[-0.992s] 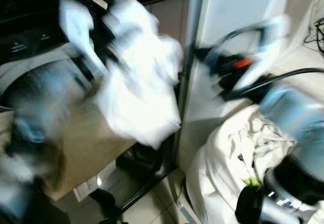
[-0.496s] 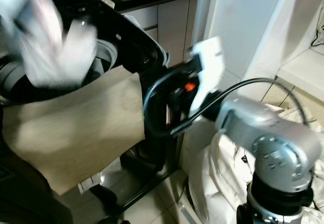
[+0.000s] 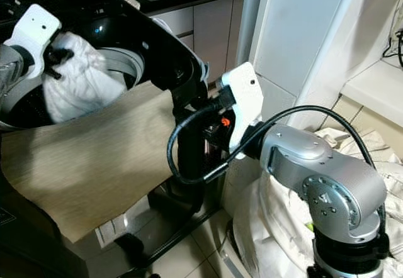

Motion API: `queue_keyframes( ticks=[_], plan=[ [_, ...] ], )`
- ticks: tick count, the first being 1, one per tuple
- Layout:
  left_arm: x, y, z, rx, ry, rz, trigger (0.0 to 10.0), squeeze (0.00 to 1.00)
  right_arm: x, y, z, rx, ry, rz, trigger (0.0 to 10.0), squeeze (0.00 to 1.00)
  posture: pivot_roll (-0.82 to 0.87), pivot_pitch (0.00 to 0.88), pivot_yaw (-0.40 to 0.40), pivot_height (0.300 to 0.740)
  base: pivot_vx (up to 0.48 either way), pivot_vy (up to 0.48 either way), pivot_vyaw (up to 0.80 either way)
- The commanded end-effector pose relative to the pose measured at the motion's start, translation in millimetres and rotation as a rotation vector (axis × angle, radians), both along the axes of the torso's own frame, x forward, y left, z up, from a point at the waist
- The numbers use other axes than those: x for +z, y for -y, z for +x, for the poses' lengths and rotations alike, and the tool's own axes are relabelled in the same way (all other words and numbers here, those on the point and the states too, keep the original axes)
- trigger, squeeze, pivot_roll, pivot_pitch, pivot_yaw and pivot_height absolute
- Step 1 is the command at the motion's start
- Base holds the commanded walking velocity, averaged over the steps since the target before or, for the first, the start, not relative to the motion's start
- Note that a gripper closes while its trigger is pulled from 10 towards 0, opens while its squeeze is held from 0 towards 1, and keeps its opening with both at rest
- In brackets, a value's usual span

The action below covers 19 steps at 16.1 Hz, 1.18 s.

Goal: Clothes washing

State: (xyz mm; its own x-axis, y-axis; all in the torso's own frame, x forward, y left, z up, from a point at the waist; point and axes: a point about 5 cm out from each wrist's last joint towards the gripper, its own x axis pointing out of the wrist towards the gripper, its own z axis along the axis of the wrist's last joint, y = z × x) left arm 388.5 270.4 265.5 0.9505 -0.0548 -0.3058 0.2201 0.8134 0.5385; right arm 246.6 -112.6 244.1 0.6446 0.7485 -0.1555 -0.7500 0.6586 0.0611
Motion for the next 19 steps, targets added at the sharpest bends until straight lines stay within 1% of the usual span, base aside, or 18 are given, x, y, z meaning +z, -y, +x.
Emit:
queue_keyframes(
  ticks=[1, 2, 4, 6, 7, 8, 9, 10, 11, 12, 19],
  plan=[
    [13, -5.5, -1.5, 0.013, 0.012, -0.003, 10.0, 1.0, 0, 0.5, 0.2, 0.007, 0.008, -0.001, 10.0, 0.0, -0.1, 0.0, 0.055, 0.74, 0.0, 0.0, 0.0],
    [13, -7.4, -3.3, 0.018, -0.003, -0.014, 10.0, 1.0, 0, 2.7, 1.5, -0.004, 0.007, -0.003, 10.0, 0.0, -0.1, 0.0, 0.055, 0.74, 0.0, 0.0, 0.0],
    [13, -9.3, -6.0, 0.027, -0.018, -0.006, 10.0, 1.0, 1, 12.9, 11.5, -0.095, 0.005, 0.013, 10.0, 0.0, -0.1, 0.0, 0.052, 0.74, 0.0, 0.0, 0.0],
    [14, -5.2, -6.5, -0.003, -0.02, -0.054, 10.0, 1.0, 3, 22.8, 21.3, -0.196, 0.003, 0.037, 10.0, 0.0, -0.1, 0.0, 0.052, 0.74, 0.0, 0.0, 0.0],
    [21, 9.7, -4.1, -0.072, 0.044, -0.166, 10.0, 1.0, 3, 31.2, 26.2, -0.284, 0.038, 0.008, 10.0, 0.0, -0.11, 0.0, 0.055, 0.74, 0.0, 0.0, 0.0],
    [26, 19.4, -3.0, -0.122, 0.093, -0.213, 10.0, 1.0, 2, 34.8, 27.6, -0.319, 0.051, -0.012, 10.0, 0.0, -0.11, 0.0, 0.055, 0.74, 0.0, 0.0, 0.0],
    [35, 44.7, -3.0, -0.253, 0.224, -0.351, 10.0, 1.0, -2, 42.9, 30.2, -0.413, 0.081, -0.066, 10.0, 0.0, -0.1, 0.0, 0.052, 0.74, 0.0, 0.0, 0.0],
    [37, 71.0, -9.1, -0.386, 0.326, -0.555, 10.0, 0.73, -11, 53.0, 31.3, -0.531, 0.077, -0.106, 10.0, 0.0, -0.11, 0.0, 0.052, 0.74, 0.0, 0.0, 0.0],
    [23, 90.0, -18.1, -0.485, 0.301, -0.638, 10.0, 0.0, -25, 64.1, 30.0, -0.637, 0.036, -0.181, 10.0, 0.0, -0.11, 0.0, 0.052, 0.74, 0.0, 0.0, 0.0],
    [0, 112.7, -31.5, -0.597, 0.219, -0.592, 10.0, 0.0, -41, 79.7, 26.1, -0.737, -0.018, -0.275, 10.0, 0.0, -0.12, 0.0, 0.055, 0.74, 0.0, 0.0, 0.0],
    [0, 112.7, -31.5, -0.597, 0.219, -0.592, 10.0, 0.0, -41, 79.7, 26.1, -0.737, -0.018, -0.275, 10.0, 0.0, -0.12, 0.0, 0.055, 0.74, 0.0, 0.0, 0.0]
  ],
)
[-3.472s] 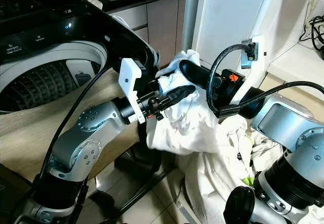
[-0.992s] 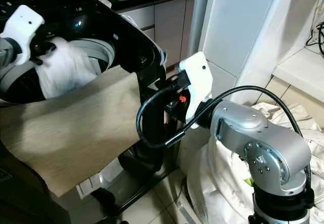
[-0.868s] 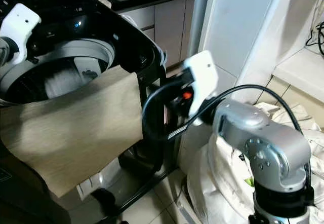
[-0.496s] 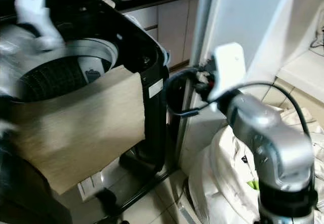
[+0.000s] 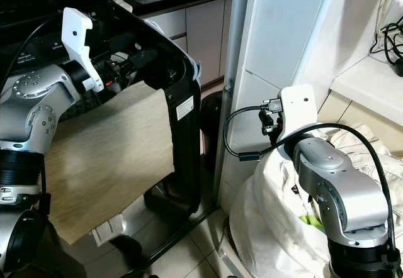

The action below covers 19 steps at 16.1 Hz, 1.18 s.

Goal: Clothes washing

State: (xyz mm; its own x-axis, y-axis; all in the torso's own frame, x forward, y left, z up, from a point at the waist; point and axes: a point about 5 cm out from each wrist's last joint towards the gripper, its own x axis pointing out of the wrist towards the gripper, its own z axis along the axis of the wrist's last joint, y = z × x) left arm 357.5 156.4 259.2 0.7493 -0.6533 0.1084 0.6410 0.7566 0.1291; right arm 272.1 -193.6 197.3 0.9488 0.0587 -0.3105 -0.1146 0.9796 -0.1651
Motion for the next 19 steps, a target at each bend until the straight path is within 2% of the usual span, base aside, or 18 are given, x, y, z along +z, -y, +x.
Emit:
queue_keyframes(
  ticks=[1, 9, 10, 12, 15, 19],
  plan=[
    [6, -1.3, -0.5, -0.002, 0.016, 0.006, 10.0, 0.0, 6, -1.3, 0.7, 0.003, 0.023, 0.0, 10.0, 0.0, -0.12, 0.0, 0.055, 0.74, 0.0, 0.0, 0.0],
    [6, -1.3, -0.5, -0.002, 0.016, 0.006, 10.0, 0.0, 6, -1.3, 0.7, 0.003, 0.023, 0.0, 10.0, 0.0, -0.12, 0.0, 0.055, 0.74, 0.0, 0.0, 0.0],
    [5, 28.3, -20.6, -0.03, 0.107, -0.013, 10.0, 0.0, 20, 3.2, -1.5, -0.05, 0.204, 0.054, 10.0, 0.0, -0.13, 0.0, 0.037, 0.74, 0.0, 0.0, 0.0],
    [26, 44.6, -30.4, 0.037, 0.226, -0.125, 10.0, 0.0, 57, -3.8, -9.8, -0.005, 0.528, 0.212, 10.0, 0.0, -0.13, 0.0, 0.043, 0.74, 0.0, 0.0, 0.0],
    [16, 46.3, -30.3, 0.033, 0.191, -0.092, 10.0, 0.0, 56, -9.1, -11.2, 0.023, 0.529, 0.233, 10.0, 0.0, -0.13, 0.0, 0.048, 0.74, 0.0, 0.0, 0.0],
    [11, 47.2, -33.6, 0.033, 0.171, -0.096, 10.0, 0.0, 55, -8.5, -12.3, 0.021, 0.539, 0.244, 10.0, 0.0, -0.13, 0.0, 0.046, 0.74, 0.0, 0.0, 0.0]
  ],
)
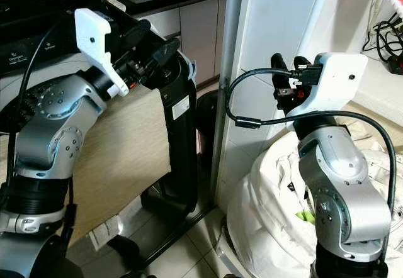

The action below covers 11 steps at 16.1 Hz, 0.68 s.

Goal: Clothes washing

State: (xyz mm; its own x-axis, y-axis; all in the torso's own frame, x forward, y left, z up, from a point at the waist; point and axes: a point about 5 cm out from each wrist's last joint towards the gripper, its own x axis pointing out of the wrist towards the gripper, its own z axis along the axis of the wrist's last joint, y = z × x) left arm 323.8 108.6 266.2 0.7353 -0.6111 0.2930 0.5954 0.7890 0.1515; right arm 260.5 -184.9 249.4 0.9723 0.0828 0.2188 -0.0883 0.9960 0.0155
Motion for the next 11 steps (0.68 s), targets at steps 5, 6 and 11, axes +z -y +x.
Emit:
queue_keyframes(
  ticks=[5, 6, 11],
  plan=[
    [-57, -3.6, -12.8, 0.05, -0.168, 0.01, 10.0, 0.0, -38, 3.4, -3.4, -0.061, -0.168, -0.034, 10.0, 0.0, -0.14, 0.0, 0.034, 0.74, 0.0, 0.0, -0.78],
    [-58, -3.7, -13.3, 0.06, -0.173, 0.001, 10.0, 0.0, -39, 3.0, -3.8, -0.06, -0.172, -0.032, 10.0, 0.0, -0.14, 0.0, 0.034, 0.74, 0.0, 0.0, -0.8],
    [-43, -7.8, -10.2, 0.103, -0.126, -0.044, 10.0, 0.0, -43, -2.3, -5.3, -0.049, -0.175, -0.022, 10.0, 0.0, -0.13, 0.0, 0.028, 0.74, 0.0, 0.0, -0.8]
  ],
)
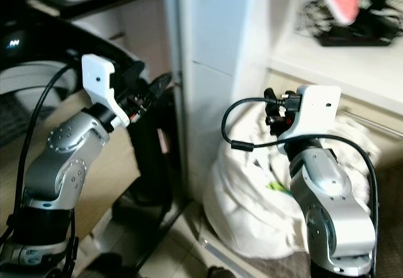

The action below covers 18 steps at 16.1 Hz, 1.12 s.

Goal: Clothes washing

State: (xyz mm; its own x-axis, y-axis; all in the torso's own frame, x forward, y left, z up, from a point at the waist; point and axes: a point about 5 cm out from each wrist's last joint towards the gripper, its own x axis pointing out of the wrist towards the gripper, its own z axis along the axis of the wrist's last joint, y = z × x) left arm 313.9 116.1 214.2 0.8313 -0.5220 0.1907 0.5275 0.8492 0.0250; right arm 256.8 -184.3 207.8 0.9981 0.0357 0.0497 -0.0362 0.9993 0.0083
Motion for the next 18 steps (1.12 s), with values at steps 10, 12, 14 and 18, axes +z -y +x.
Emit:
queue_keyframes(
  ticks=[10, 12, 14, 18],
  plan=[
    [1, 12.5, -8.6, 0.004, 0.019, 0.04, 10.0, 0.0, -13, -14.0, -2.7, 0.045, -0.053, 0.019, 10.0, 0.0, -0.13, 0.0, 0.031, 0.74, 0.0, 0.011, -0.4],
    [-1, 10.6, -6.5, 0.03, -0.014, 0.004, 10.0, 0.0, -13, -14.9, -2.2, 0.053, -0.057, 0.009, 10.0, 0.0, -0.13, 0.0, 0.031, 0.74, 0.0, 0.0, 0.0],
    [-3, 10.8, -6.5, 0.039, -0.011, 0.01, 10.0, 0.0, -13, -15.0, -1.4, 0.061, -0.056, -0.004, 10.0, 0.0, -0.13, 0.0, 0.032, 0.74, 0.0, 0.0, 0.0],
    [-5, 11.3, -6.5, 0.064, -0.007, 0.045, 10.0, 0.0, -13, -13.9, 0.1, 0.06, -0.057, -0.008, 10.0, 0.0, -0.13, 0.0, 0.028, 0.74, 0.0, 0.0, 0.0]
  ],
)
